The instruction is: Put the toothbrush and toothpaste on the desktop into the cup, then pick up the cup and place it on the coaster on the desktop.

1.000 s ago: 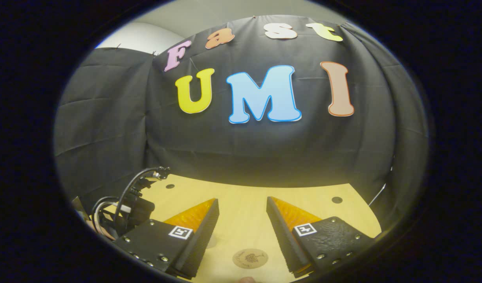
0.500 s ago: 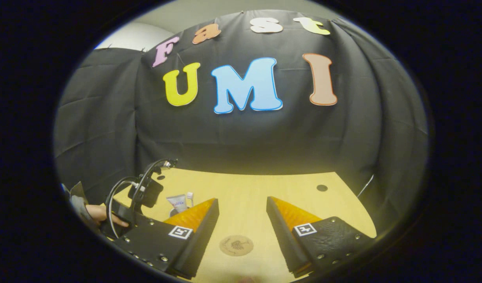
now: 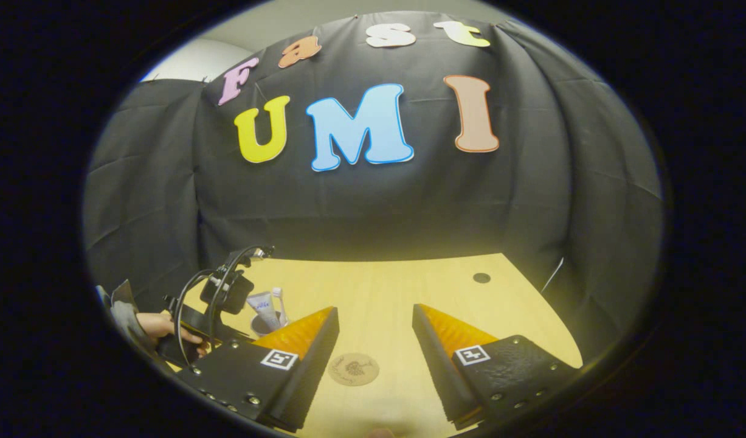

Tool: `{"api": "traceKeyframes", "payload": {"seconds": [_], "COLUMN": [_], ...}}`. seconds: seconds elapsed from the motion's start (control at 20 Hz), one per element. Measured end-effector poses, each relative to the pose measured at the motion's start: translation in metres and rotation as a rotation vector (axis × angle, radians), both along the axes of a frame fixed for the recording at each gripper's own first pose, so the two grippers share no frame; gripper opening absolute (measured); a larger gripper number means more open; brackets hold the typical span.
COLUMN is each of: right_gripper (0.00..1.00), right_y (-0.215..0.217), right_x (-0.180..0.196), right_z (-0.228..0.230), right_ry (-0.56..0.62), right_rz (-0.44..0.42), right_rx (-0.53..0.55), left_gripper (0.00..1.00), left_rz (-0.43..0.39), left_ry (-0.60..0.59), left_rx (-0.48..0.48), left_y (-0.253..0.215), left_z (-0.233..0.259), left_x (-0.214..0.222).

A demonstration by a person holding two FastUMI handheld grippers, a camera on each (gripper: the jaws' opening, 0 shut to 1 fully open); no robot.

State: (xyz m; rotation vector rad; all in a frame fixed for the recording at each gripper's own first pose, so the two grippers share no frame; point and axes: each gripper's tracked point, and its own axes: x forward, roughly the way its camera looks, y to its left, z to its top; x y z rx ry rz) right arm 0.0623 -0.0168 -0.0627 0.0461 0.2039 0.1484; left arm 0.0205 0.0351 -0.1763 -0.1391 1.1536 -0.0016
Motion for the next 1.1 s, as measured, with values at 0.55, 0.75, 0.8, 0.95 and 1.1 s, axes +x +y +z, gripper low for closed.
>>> {"api": "traceKeyframes", "payload": {"seconds": [0.55,0.75,0.8,0.95,1.1], "right_gripper": [0.79,0.79,0.79,0.78,0.79], "right_y": [-0.016,-0.021,-0.021,-0.022,-0.025], "right_x": [-0.014,-0.015,-0.015,-0.016,-0.019], "right_z": [-0.002,-0.001,0.000,-0.001,0.000], "right_ry": [-0.004,-0.006,-0.007,-0.008,-0.014], "right_rz": [-0.029,-0.037,-0.038,-0.036,-0.035], "right_rx": [0.024,0.034,0.036,0.036,0.034], "left_gripper": [0.31,0.31,0.31,0.26,0.26], "left_rz": [-0.050,-0.045,-0.041,-0.046,-0.075], "left_ry": [-0.048,-0.067,-0.075,-0.093,-0.103], "left_rx": [0.078,0.032,0.033,0.037,0.037], "left_y": [-0.003,-0.010,-0.011,-0.018,-0.032], "left_z": [0.002,0.004,0.006,0.009,0.015], "left_x": [-0.001,-0.003,-0.002,-0.002,-0.001]}}
